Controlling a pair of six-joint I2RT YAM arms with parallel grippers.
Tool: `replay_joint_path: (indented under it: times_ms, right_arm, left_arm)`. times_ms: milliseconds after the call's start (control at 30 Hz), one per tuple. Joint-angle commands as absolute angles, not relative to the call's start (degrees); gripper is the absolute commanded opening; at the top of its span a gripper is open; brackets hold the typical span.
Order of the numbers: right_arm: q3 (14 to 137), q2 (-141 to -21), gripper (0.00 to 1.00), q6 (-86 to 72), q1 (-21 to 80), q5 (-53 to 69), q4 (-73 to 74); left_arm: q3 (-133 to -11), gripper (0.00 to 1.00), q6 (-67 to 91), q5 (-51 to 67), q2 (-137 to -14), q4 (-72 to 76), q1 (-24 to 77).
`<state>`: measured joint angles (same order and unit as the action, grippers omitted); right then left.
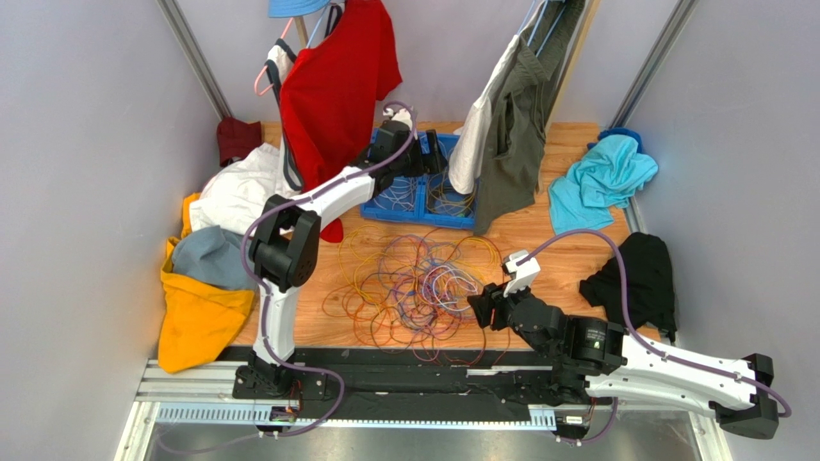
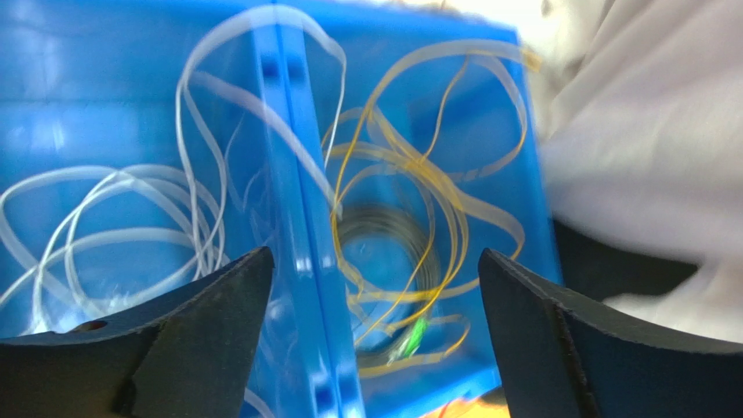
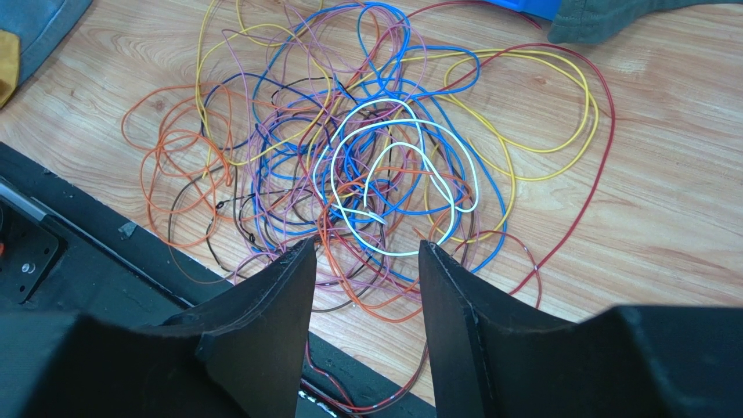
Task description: Untangle the cables
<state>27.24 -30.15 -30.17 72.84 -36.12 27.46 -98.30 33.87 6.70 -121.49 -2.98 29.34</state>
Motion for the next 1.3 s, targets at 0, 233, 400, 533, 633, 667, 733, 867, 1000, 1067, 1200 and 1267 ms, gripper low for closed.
replay_joint_path:
  times_ms: [0,233,400,533,633,667,733,867,1000,1067,1200,1267]
  right_arm:
    - [27.0,-29.1,0.51,-31.2,73.0,-36.7,25.4]
    - [27.4,-28.8,0.50,-31.3,73.0,-36.4,25.7]
    - [27.4,-27.2,0.50,-31.8,73.0,-36.6,26.8]
    - [27.3,-26.9,0.50,-32.2,73.0,-37.0,27.1]
    - [27.4,-27.9,0.50,-32.2,73.0,-37.1,26.4]
    - [27.6,-28.9,0.50,-32.2,73.0,-37.0,26.3]
    - [28.1,-30.0,0.50,-32.0,73.0,-37.1,26.0]
    - [28.7,-33.1,0.50,-31.7,73.0,-37.3,25.0]
    - [29.2,-34.9,0.50,-31.7,73.0,-37.3,24.3]
    - [29.5,-35.1,0.50,-32.0,73.0,-37.6,25.1]
    - [29.5,-34.1,0.50,-32.8,73.0,-39.1,26.6]
    - [29.3,-33.4,0.50,-32.8,73.0,-39.5,26.6]
  left_arm:
    - [-91.8,0.99,28.5,-2.4,-112.4,4.7,32.3]
    - [-90.3,0.99,30.3,-15.6,-110.6,2.4,34.9]
    - [-102.1,0.99,27.3,-24.9,-116.4,-11.7,35.2]
    - [-116.1,0.99,23.8,-28.6,-123.6,-20.6,35.2]
    - [-118.6,0.99,26.0,-22.5,-125.2,-19.8,32.7]
    - [-118.5,0.99,29.0,-20.4,-125.4,-19.4,31.8]
    - [-117.3,0.94,32.0,-13.1,-126.1,-16.8,29.0]
    - [-115.5,0.81,38.7,-4.1,-127.8,-12.4,26.4]
    - [-119.2,0.77,39.5,-2.6,-130.5,-12.7,26.2]
    - [-120.8,0.75,40.2,-2.3,-132.2,-13.1,26.2]
    - [-123.2,0.72,41.8,-0.6,-134.9,-12.6,26.2]
    - [-123.6,0.71,42.6,-0.4,-135.8,-12.0,26.1]
